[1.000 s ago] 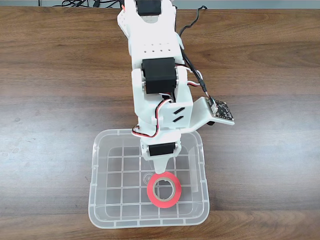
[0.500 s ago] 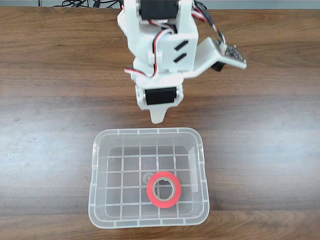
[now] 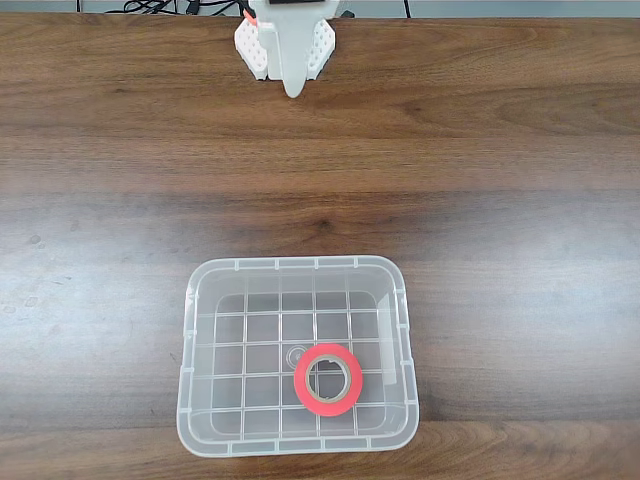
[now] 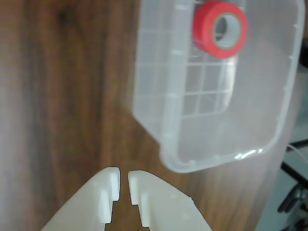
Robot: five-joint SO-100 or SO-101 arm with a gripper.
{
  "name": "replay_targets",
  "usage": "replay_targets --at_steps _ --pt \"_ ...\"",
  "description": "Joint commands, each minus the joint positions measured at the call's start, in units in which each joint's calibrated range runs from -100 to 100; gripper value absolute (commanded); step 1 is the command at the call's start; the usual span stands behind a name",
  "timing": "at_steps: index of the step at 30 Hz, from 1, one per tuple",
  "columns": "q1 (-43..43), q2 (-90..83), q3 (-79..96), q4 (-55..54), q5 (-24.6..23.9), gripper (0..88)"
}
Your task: Grab the tape and place it in the box.
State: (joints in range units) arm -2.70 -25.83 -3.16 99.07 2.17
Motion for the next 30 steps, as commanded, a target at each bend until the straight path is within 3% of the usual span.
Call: replay_targets --at_steps 1,14,23,30 --pt "0.6 -19.0 19.2 -0.8 0.0 1.3" --pt "0.6 -47.7 74.4 -31.9 0.1 1.8" --pt "0.5 -64.6 94.4 -34.0 -0.3 1.3" --pt "0.6 -73.5 99.2 -33.4 -0.3 1.3"
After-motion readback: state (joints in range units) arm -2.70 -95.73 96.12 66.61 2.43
